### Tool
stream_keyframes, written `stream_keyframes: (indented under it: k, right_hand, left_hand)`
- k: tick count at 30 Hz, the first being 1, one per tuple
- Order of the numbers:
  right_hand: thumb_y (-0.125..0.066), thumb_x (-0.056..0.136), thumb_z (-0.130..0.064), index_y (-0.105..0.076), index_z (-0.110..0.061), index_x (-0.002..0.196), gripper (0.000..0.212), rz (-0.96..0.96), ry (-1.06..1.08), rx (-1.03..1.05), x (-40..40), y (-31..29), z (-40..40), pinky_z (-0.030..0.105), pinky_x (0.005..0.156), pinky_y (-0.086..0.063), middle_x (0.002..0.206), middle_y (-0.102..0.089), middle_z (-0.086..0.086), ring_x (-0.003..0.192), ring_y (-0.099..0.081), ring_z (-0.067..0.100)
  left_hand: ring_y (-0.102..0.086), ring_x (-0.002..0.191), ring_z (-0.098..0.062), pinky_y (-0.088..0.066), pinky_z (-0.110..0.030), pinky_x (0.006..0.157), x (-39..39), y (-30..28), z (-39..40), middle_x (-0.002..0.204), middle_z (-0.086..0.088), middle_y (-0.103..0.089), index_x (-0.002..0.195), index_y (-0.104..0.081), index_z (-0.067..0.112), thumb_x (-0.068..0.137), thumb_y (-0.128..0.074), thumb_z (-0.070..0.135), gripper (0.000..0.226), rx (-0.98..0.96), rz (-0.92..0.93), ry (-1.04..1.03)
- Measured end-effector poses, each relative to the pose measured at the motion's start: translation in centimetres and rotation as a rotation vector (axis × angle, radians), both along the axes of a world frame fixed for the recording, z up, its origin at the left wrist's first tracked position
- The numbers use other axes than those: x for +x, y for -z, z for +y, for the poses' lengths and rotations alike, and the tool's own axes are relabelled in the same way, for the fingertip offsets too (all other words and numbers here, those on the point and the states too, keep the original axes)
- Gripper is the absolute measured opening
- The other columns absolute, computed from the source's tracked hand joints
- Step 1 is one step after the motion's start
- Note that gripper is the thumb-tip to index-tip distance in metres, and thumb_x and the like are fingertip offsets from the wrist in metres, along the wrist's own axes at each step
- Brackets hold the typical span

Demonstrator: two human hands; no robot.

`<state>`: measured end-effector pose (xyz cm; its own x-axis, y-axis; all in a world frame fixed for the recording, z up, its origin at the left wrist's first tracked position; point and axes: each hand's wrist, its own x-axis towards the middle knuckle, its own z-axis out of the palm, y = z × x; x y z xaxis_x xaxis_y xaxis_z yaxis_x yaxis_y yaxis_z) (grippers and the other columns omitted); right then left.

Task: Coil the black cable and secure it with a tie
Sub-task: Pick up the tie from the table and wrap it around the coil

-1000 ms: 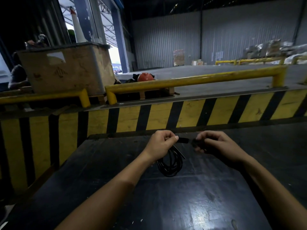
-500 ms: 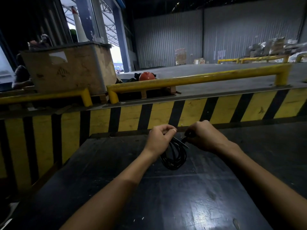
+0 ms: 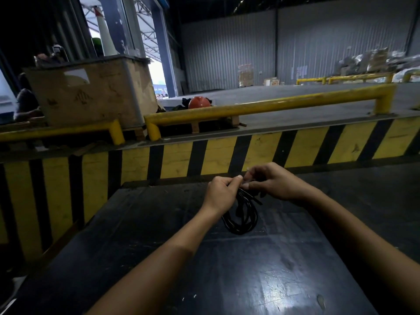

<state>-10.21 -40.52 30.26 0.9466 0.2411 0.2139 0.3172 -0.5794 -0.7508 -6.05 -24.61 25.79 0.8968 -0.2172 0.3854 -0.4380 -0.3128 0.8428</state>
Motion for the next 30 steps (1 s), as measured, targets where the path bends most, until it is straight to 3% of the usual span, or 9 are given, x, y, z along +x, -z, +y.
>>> stream_keyframes:
  k: [3, 7, 11, 13, 15, 17, 19, 24, 30]
  right_hand:
    - [-0.065, 0.085, -0.020, -0.063, -0.018, 0.094, 0.009, 0.021, 0.056, 0.086, 0.2, 0.7, 0.0, 0.022, 0.062, -0.052, 0.090, -0.068, 0.001, 0.081, -0.066, 0.013]
    - [-0.065, 0.085, -0.024, -0.063, -0.023, 0.088, 0.003, 0.069, 0.108, 0.134, 0.1, 1.7, 0.0, 0.023, 0.064, -0.055, 0.088, -0.069, 0.001, 0.081, -0.068, 0.013]
    - [-0.068, 0.082, -0.032, -0.060, -0.023, 0.100, 0.022, 0.064, 0.097, 0.109, -0.5, 2.1, -0.2, 0.029, 0.070, -0.059, 0.096, -0.069, -0.001, 0.087, -0.068, 0.015]
    - [-0.072, 0.076, -0.040, -0.053, -0.027, 0.105, 0.037, -0.020, 0.100, 0.016, -1.4, 2.0, 0.0, 0.027, 0.071, -0.057, 0.103, -0.065, -0.005, 0.089, -0.065, 0.010]
    - [-0.073, 0.071, -0.049, -0.047, -0.031, 0.107, 0.048, -0.215, 0.151, -0.222, -2.5, 2.4, 0.6, 0.023, 0.071, -0.052, 0.112, -0.058, -0.005, 0.095, -0.060, 0.009]
    - [-0.073, 0.069, -0.052, -0.050, -0.026, 0.104, 0.049, -0.491, 0.260, -0.450, -3.4, 3.5, 1.6, 0.025, 0.072, -0.049, 0.117, -0.054, 0.001, 0.097, -0.058, 0.016]
    - [-0.072, 0.070, -0.051, -0.057, -0.021, 0.096, 0.043, -0.631, 0.338, -0.556, -4.0, 4.5, 2.6, 0.030, 0.075, -0.047, 0.109, -0.057, 0.005, 0.092, -0.057, 0.019]
    - [-0.065, 0.076, -0.051, -0.062, -0.019, 0.094, 0.037, -0.579, 0.465, -0.640, -3.1, 6.0, 3.5, 0.038, 0.080, -0.038, 0.102, -0.060, 0.006, 0.090, -0.058, 0.023]
    - [-0.063, 0.083, -0.034, -0.063, -0.019, 0.097, 0.021, -0.565, 0.488, -0.628, -2.5, 6.5, 3.5, 0.039, 0.080, -0.040, 0.101, -0.065, 0.006, 0.085, -0.063, 0.023]
  left_hand:
    - [-0.043, 0.040, -0.010, -0.035, -0.030, 0.049, 0.1, 0.3, -0.5, 0.038, 0.010, -0.046, 0.053, -0.069, 0.022, 0.090, -0.053, 0.040, 0.045, -0.019, 0.094, 0.029]
    - [-0.045, 0.038, -0.004, -0.035, -0.023, 0.046, 0.2, 0.6, -0.6, 0.037, 0.011, -0.049, 0.064, -0.070, 0.012, 0.091, -0.053, 0.039, 0.042, 0.003, 0.129, 0.041]
    - [-0.040, 0.038, -0.007, -0.033, -0.027, 0.048, 0.4, 0.6, -0.7, 0.035, 0.011, -0.042, 0.054, -0.060, 0.010, 0.091, -0.054, 0.035, 0.045, 0.029, 0.170, 0.001]
    - [-0.041, 0.042, -0.013, -0.032, -0.029, 0.049, 0.5, 0.5, -0.7, 0.044, 0.001, -0.047, 0.055, -0.057, 0.006, 0.090, -0.054, 0.034, 0.045, 0.042, 0.183, -0.009]
    - [-0.046, 0.044, -0.016, -0.033, -0.028, 0.049, 0.6, 0.3, -0.7, 0.052, -0.008, -0.051, 0.059, -0.060, 0.004, 0.090, -0.053, 0.033, 0.043, 0.045, 0.187, -0.026]
    - [-0.048, 0.045, -0.018, -0.035, -0.027, 0.048, 0.8, 0.1, -0.6, 0.055, -0.009, -0.051, 0.061, -0.060, 0.008, 0.089, -0.053, 0.030, 0.037, 0.024, 0.198, -0.047]
    - [-0.048, 0.051, -0.020, -0.036, -0.027, 0.049, 1.1, 0.0, -0.8, 0.058, -0.009, -0.051, 0.062, -0.060, 0.009, 0.090, -0.053, 0.029, 0.034, 0.008, 0.208, -0.076]
    - [-0.045, 0.049, -0.019, -0.036, -0.029, 0.051, 1.2, 0.0, -1.5, 0.052, -0.004, -0.049, 0.052, -0.054, 0.014, 0.089, -0.052, 0.027, 0.039, -0.025, 0.206, -0.153]
    - [-0.046, 0.046, -0.019, -0.036, -0.030, 0.050, 1.3, 0.2, -1.5, 0.047, -0.003, -0.048, 0.045, -0.050, 0.015, 0.088, -0.053, 0.024, 0.043, -0.035, 0.147, -0.217]
